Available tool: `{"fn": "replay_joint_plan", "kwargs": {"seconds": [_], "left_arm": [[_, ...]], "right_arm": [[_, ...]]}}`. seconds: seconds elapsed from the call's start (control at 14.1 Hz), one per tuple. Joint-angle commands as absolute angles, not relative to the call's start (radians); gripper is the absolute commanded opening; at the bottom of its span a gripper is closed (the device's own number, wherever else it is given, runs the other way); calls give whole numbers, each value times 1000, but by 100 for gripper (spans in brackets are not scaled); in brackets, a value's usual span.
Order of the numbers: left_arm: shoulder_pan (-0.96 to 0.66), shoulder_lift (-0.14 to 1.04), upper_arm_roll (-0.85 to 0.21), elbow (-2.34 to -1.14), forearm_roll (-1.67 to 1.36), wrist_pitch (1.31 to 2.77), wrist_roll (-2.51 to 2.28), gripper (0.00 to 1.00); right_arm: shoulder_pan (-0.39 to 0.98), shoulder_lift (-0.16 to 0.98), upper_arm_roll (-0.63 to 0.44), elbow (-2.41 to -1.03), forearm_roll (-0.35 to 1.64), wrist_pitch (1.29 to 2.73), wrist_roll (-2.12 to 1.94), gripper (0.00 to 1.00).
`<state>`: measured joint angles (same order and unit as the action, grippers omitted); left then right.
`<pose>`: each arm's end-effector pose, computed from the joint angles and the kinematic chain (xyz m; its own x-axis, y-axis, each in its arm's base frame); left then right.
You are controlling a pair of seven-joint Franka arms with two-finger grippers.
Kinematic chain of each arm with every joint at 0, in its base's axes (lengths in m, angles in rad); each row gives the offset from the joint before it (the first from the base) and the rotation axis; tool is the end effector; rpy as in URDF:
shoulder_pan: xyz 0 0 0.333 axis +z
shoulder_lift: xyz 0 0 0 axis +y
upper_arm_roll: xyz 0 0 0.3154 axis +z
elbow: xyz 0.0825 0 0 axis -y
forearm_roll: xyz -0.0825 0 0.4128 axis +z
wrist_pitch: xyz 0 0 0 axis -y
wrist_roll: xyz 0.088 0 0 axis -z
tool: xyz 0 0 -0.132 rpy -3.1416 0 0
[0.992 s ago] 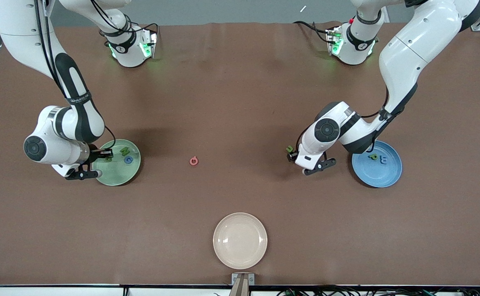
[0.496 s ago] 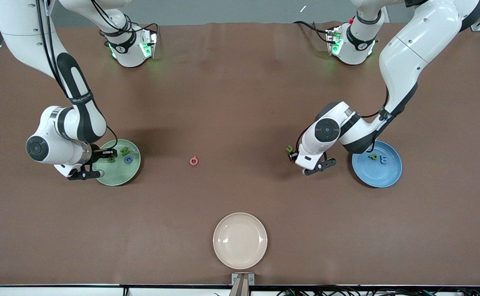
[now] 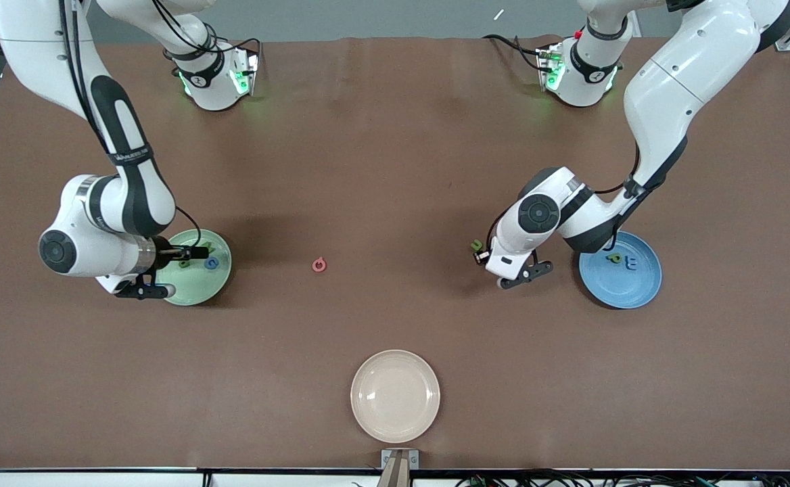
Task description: Sort upper and lower case letters into plates
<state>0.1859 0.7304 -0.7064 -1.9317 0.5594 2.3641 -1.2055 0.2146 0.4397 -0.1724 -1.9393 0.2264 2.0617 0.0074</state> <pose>0.5451 -0.3044 0.1293 0.9268 0.3617 -0.1009 0.3631 -0.9317 -0.0054 0.5969 0.0415 0.1928 0.9483 -0.0807 -0.3070 -0.1108 -0.9904 -0.0821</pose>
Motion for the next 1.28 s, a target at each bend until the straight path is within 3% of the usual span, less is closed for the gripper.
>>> {"fn": "replay_joint_plan", "kwargs": {"seconds": [0.0,0.64,0.92,1.2], "left_arm": [[184,729,-704,-1933,569,2365,-1224,33],[202,712,-706,-1937,595,2356,-1226,15],[235,655,-715,-1942,595,2320,-1209,14],[383,614,-839,-1942,594,2192,-1103,12]], "right_arm": [[325,422,-175,-1936,236,2060,231,100],[610,508,-173,-1944,265,2362,659,100],[656,538,-173,-1944,265,2422,713,100],[707,595,-173,-1942,265,2532,771,93]]}}
